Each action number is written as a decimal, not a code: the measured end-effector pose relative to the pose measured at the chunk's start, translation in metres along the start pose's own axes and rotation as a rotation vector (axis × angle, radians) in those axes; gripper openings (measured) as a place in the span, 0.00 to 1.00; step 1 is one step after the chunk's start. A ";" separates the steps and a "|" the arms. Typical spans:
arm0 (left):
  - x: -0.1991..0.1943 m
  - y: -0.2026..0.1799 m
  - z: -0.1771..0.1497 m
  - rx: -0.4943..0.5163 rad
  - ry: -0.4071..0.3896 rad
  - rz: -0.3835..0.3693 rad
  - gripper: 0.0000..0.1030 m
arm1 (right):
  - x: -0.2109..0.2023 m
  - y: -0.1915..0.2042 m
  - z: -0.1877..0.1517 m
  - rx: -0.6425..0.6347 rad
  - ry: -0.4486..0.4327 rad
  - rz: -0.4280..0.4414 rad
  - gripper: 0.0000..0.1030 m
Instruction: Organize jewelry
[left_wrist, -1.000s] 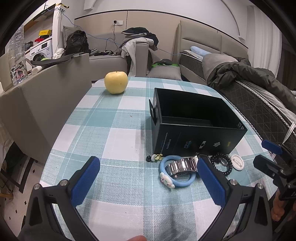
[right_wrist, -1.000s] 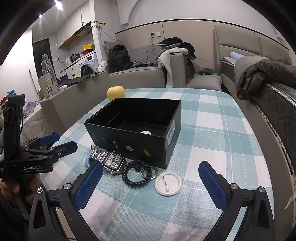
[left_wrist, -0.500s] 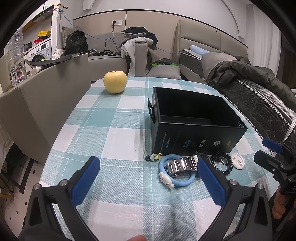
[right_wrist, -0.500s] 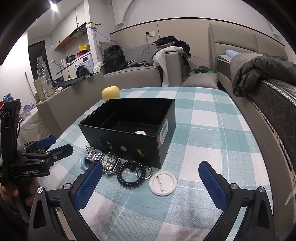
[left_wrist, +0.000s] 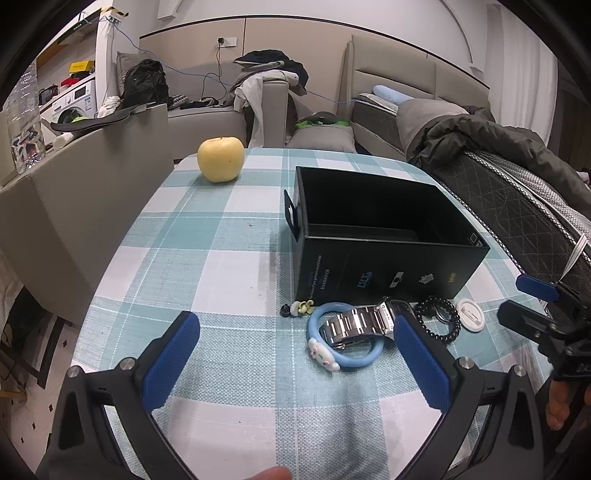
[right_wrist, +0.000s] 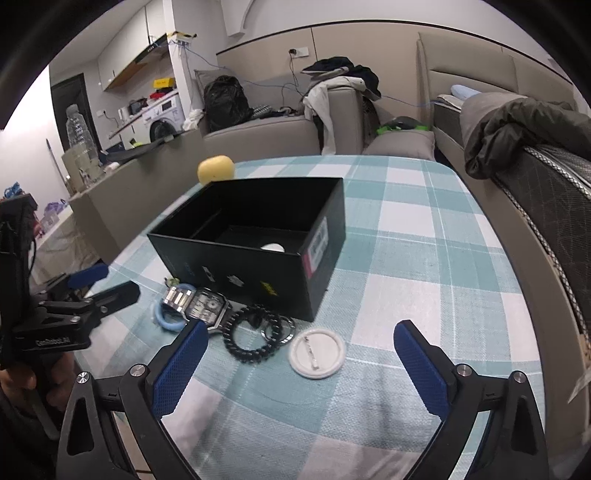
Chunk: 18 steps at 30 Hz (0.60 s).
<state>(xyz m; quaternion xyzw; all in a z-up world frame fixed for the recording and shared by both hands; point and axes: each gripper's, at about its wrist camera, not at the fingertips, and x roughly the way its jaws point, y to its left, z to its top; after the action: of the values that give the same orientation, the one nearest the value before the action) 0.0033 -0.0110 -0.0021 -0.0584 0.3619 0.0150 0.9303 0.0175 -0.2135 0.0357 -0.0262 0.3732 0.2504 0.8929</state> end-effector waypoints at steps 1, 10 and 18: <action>0.000 -0.001 0.000 0.002 0.001 -0.003 0.99 | 0.001 0.000 -0.001 -0.004 0.011 -0.011 0.95; 0.007 -0.007 -0.001 0.023 0.031 -0.007 0.99 | 0.022 -0.004 -0.011 -0.045 0.122 -0.056 0.64; 0.014 -0.009 -0.004 0.034 0.070 -0.019 0.99 | 0.029 0.004 -0.018 -0.111 0.164 -0.077 0.59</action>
<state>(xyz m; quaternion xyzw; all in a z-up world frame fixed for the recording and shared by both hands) 0.0113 -0.0210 -0.0134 -0.0465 0.3940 -0.0019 0.9179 0.0213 -0.2016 0.0033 -0.1105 0.4292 0.2331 0.8656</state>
